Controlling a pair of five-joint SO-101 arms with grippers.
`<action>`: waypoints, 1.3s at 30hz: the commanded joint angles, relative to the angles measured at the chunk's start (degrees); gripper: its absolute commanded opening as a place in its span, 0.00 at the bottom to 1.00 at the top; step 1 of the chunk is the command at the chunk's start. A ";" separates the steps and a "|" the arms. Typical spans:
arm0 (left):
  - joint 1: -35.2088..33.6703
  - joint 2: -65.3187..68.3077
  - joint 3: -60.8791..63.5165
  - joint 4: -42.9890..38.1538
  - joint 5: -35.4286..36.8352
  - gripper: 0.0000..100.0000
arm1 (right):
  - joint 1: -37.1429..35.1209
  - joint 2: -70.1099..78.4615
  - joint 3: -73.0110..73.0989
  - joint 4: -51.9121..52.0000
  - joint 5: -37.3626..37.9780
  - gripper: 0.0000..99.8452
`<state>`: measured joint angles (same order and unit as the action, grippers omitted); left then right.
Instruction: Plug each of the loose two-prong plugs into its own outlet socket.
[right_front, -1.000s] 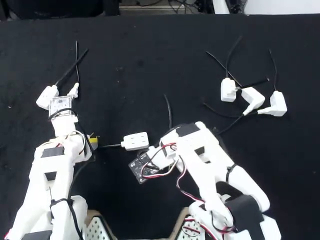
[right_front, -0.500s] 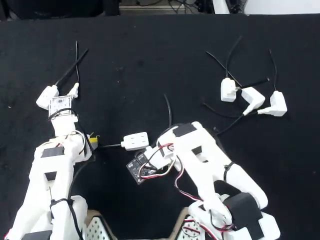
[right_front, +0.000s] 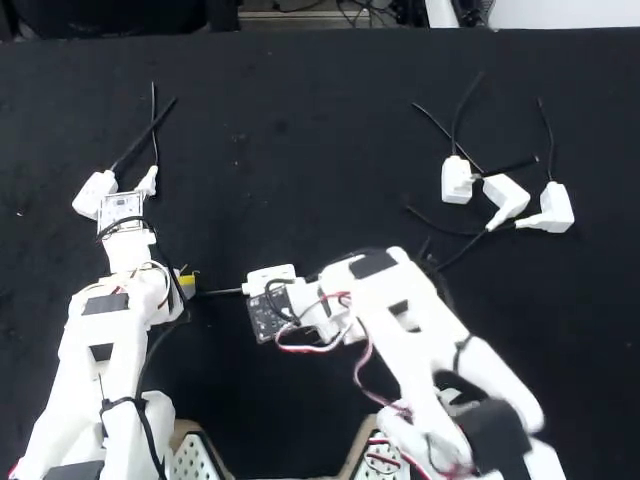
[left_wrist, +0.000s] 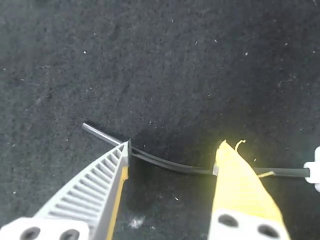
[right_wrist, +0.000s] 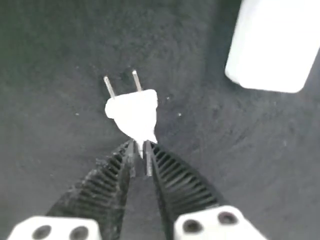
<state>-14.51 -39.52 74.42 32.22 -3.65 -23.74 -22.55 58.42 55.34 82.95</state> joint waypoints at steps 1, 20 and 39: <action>-0.40 -0.18 -0.48 -0.62 0.35 0.27 | 0.62 -10.07 3.47 0.70 -9.58 0.01; 0.92 -0.18 -0.31 -0.44 0.18 0.27 | -5.63 -25.98 16.04 -1.14 -10.81 0.23; 0.75 -0.18 -0.31 -0.53 0.09 0.27 | -5.54 -12.79 17.10 -13.19 -6.86 0.23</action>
<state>-14.15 -39.52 74.42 32.22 -3.65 -28.75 -40.57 75.91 44.97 75.65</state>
